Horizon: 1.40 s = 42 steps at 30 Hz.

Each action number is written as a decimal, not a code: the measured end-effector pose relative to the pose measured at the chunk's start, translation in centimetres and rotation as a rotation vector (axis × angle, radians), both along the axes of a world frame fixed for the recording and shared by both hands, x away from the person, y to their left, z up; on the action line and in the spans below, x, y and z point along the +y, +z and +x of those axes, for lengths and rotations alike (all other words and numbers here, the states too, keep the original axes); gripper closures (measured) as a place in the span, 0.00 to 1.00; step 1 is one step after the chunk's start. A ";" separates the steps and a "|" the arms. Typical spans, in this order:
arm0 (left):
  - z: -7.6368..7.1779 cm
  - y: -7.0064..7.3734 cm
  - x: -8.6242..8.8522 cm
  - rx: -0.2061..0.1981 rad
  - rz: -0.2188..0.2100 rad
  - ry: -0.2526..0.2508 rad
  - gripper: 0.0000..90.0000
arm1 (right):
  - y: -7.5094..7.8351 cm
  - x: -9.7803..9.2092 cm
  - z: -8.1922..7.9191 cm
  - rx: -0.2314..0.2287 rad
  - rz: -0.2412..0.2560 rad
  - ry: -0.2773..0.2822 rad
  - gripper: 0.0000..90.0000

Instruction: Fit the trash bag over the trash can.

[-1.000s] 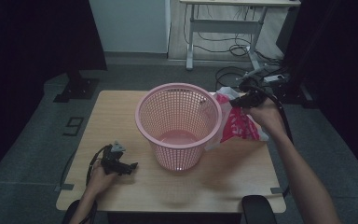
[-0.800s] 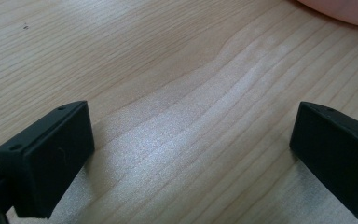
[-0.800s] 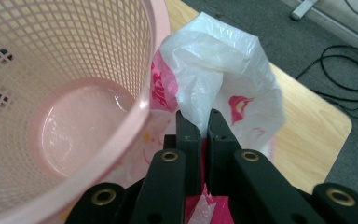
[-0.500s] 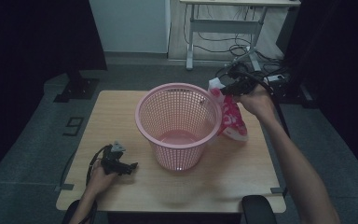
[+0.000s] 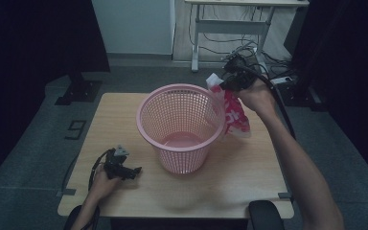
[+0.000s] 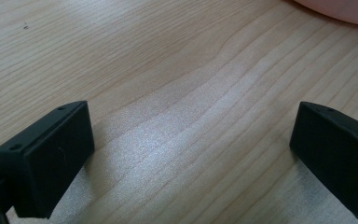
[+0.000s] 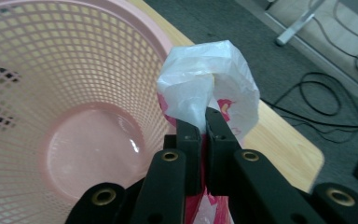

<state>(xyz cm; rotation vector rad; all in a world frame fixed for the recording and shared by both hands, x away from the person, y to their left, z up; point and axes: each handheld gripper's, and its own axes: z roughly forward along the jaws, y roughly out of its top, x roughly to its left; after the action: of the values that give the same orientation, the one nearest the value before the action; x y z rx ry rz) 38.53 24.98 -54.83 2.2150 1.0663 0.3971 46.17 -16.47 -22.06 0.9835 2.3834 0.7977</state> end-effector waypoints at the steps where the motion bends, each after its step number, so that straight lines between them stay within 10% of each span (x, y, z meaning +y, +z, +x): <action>1: 0.0 0.0 0.0 0.000 0.000 -0.001 0.00 | 0.1 -0.1 0.0 -0.003 -0.003 -0.005 0.96; 16: 0.0 0.0 -0.2 0.002 0.000 -0.005 0.00 | 2.8 -1.4 -0.7 -0.023 0.033 -0.028 0.96; 28: 0.0 0.0 -0.2 0.002 0.002 -0.006 0.00 | 2.7 5.8 -0.8 0.038 0.047 0.106 0.96; 42: 0.0 0.0 -0.2 0.002 0.000 -0.005 0.00 | -3.0 14.6 0.2 0.168 0.054 0.237 0.94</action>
<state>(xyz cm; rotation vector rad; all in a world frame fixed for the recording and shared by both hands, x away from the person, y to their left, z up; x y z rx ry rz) 38.54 24.79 -54.82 2.2183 1.0615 0.3929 46.39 -1.91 -25.09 0.8265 2.6728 0.8990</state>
